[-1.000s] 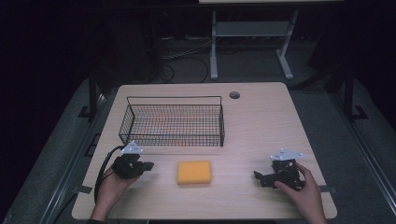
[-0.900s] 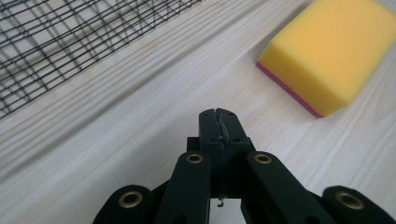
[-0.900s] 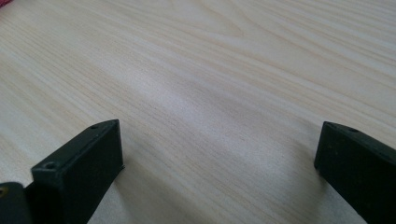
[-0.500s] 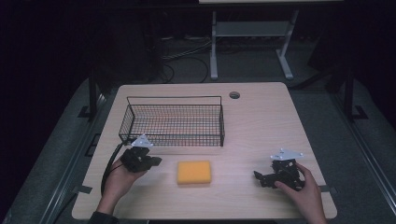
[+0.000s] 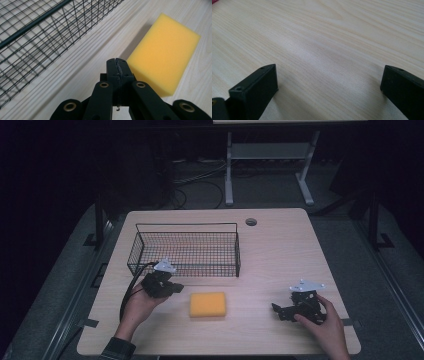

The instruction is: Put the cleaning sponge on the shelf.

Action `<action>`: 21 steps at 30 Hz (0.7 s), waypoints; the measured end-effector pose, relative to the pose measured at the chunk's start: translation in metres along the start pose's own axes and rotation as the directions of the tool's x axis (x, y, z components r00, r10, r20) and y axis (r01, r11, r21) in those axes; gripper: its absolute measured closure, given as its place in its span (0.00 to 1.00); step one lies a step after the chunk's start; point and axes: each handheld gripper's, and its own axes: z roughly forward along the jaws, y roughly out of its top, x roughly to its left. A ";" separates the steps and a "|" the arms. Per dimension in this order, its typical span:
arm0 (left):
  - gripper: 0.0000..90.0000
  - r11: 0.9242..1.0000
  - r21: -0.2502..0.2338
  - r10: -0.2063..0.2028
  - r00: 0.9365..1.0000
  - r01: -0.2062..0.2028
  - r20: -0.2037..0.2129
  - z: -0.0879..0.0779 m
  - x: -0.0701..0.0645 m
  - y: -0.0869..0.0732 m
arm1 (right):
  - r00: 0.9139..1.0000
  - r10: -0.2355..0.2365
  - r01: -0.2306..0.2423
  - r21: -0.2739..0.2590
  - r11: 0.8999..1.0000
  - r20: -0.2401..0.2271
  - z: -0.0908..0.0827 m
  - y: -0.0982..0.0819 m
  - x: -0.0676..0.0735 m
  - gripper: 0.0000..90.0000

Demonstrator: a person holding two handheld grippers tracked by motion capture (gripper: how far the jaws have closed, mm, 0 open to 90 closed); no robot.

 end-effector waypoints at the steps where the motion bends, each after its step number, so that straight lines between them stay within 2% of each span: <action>1: 1.00 1.000 0.000 0.000 1.000 0.000 0.000 0.000 0.000 0.000 | 1.000 0.000 0.000 0.000 1.000 0.000 0.000 0.000 0.000 0.00; 12: 1.00 1.000 0.015 0.015 1.000 -0.015 0.022 0.018 0.000 0.014 | 1.000 -0.001 0.001 -0.001 1.000 0.000 0.000 0.000 0.000 0.00; 21: 1.00 0.999 0.038 0.021 0.999 -0.023 0.033 0.031 -0.003 0.019 | 1.000 -0.001 0.001 -0.001 1.000 0.000 0.000 0.000 0.000 0.00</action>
